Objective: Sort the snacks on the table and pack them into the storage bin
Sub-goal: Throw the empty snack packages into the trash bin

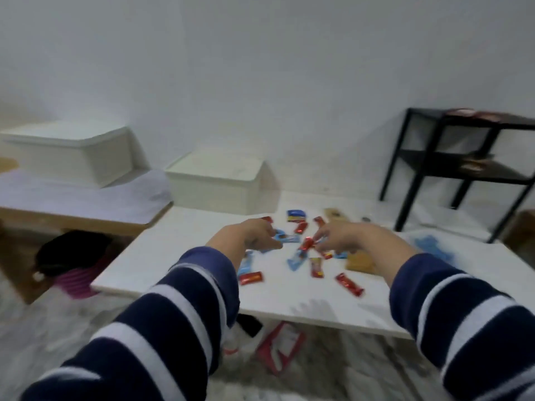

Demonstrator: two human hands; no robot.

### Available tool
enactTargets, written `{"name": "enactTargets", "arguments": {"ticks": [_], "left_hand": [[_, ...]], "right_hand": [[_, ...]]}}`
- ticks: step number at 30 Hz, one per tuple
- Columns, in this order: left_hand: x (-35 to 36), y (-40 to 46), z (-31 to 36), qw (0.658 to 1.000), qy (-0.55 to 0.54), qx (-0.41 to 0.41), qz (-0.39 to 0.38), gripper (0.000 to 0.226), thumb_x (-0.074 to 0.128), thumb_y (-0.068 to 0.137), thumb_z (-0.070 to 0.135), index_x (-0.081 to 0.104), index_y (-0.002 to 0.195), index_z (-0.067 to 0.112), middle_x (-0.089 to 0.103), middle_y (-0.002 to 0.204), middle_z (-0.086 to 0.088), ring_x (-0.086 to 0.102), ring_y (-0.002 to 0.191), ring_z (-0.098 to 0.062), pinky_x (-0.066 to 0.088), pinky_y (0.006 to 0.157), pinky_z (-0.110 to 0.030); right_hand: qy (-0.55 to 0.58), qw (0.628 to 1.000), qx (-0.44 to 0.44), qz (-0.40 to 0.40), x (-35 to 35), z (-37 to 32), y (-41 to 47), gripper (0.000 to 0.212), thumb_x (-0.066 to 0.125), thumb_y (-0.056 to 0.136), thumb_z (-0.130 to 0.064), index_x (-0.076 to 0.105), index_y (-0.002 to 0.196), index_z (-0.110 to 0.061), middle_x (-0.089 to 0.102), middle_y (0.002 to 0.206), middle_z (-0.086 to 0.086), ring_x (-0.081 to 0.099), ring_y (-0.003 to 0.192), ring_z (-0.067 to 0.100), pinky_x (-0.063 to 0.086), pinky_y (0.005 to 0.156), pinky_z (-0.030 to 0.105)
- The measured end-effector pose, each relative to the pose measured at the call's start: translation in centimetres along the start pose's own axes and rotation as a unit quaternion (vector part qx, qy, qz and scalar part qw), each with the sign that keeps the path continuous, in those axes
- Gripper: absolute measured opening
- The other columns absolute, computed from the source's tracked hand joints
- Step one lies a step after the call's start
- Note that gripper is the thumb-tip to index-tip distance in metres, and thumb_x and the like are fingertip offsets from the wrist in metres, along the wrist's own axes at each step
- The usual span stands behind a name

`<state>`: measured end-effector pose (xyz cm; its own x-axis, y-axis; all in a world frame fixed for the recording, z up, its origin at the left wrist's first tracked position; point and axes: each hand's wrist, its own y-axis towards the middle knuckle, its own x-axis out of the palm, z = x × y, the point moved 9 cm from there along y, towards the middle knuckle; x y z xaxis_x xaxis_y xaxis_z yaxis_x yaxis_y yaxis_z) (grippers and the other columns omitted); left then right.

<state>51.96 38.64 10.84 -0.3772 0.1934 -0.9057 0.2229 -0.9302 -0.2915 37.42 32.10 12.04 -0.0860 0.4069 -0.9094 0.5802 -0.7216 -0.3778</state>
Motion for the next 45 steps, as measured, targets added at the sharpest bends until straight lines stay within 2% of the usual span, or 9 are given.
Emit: {"name": "enactTargets", "arguments": {"ticks": [2,5,9,12,22,27,30,37,45], "left_hand": [[0.6,1.8,5.8,1.000,0.001,0.030,-0.002,0.055,0.056,0.089,0.048,0.052,0.134,0.018,0.049,0.140,-0.002,0.047,0.126,-0.023,0.036,0.108,-0.035],[1.4,4.2,14.1,0.998,0.001,0.068,-0.002,0.055,0.055,0.090,0.048,0.050,0.135,0.017,0.049,0.140,-0.003,0.047,0.126,-0.023,0.037,0.107,-0.033],[1.9,6.4,23.9,0.993,-0.036,0.114,-0.006,0.053,0.057,0.090,0.043,0.050,0.135,0.014,0.050,0.139,-0.006,0.049,0.124,-0.024,0.040,0.105,-0.033],[1.4,8.3,29.7,0.990,-0.028,0.138,-0.011,0.055,0.055,0.091,0.044,0.048,0.137,0.015,0.048,0.141,-0.005,0.047,0.126,-0.024,0.039,0.104,-0.034],[-7.6,18.3,46.0,0.959,-0.043,0.261,0.104,0.044,0.057,0.092,0.037,0.053,0.131,0.016,0.054,0.134,-0.003,0.051,0.122,-0.021,0.040,0.104,-0.031],[-12.1,24.4,52.3,0.918,-0.073,0.339,0.193,0.041,0.060,0.090,0.034,0.054,0.129,0.023,0.051,0.136,0.004,0.048,0.126,-0.017,0.038,0.102,-0.029],[-14.0,27.9,54.8,0.897,-0.046,0.353,0.263,0.044,0.060,0.089,0.037,0.050,0.131,0.029,0.045,0.141,0.003,0.041,0.130,-0.019,0.039,0.106,-0.037],[-13.5,35.3,60.5,0.868,0.045,0.386,0.310,0.053,0.061,0.088,0.039,0.044,0.138,0.034,0.038,0.148,0.004,0.033,0.137,-0.019,0.030,0.111,-0.039],[-12.6,40.8,64.8,0.834,0.132,0.416,0.339,0.055,0.056,0.092,0.039,0.034,0.143,0.039,0.042,0.145,0.007,0.040,0.133,-0.016,0.038,0.108,-0.038]], "right_hand": [[0.004,1.000,0.021,0.009,-1.0,5.5,-1.6,0.047,0.053,0.093,-0.032,0.049,0.138,-0.018,0.053,0.135,0.005,0.052,0.093,0.015,0.040,0.057,0.015],[0.008,0.998,0.059,0.035,-2.8,13.6,-4.2,0.044,0.055,0.093,-0.030,0.051,0.135,-0.017,0.050,0.139,0.005,0.058,0.112,0.024,0.046,0.081,0.024],[0.055,0.991,0.102,0.074,-5.7,22.7,-7.7,0.043,0.055,0.093,-0.030,0.051,0.134,-0.019,0.051,0.137,0.004,0.053,0.107,0.020,0.037,0.080,0.023],[0.071,0.984,0.131,0.094,-7.9,28.4,-9.2,0.044,0.054,0.094,-0.031,0.050,0.136,-0.019,0.048,0.139,0.002,0.047,0.124,0.021,0.038,0.088,0.025],[0.096,0.963,0.191,0.163,-14.8,42.8,-7.0,0.044,0.053,0.095,-0.032,0.049,0.137,-0.020,0.046,0.144,0.001,0.043,0.131,0.020,0.034,0.110,0.032],[0.133,0.948,0.207,0.202,-18.0,48.2,-2.9,0.045,0.053,0.094,-0.031,0.048,0.138,-0.023,0.051,0.139,0.001,0.048,0.127,0.019,0.035,0.107,0.031],[0.170,0.931,0.203,0.251,-19.3,51.2,0.1,0.045,0.053,0.095,-0.033,0.044,0.139,-0.028,0.050,0.141,0.001,0.049,0.126,0.019,0.040,0.104,0.031],[0.176,0.908,0.192,0.329,-21.1,57.0,7.5,0.046,0.051,0.093,-0.039,0.042,0.138,-0.031,0.047,0.137,0.004,0.051,0.118,0.023,0.045,0.101,0.034],[0.065,0.928,0.143,0.337,-23.2,58.6,16.2,0.066,0.051,0.089,-0.051,0.014,0.143,-0.049,0.011,0.157,0.002,0.006,0.145,0.035,0.025,0.111,0.058]]}}
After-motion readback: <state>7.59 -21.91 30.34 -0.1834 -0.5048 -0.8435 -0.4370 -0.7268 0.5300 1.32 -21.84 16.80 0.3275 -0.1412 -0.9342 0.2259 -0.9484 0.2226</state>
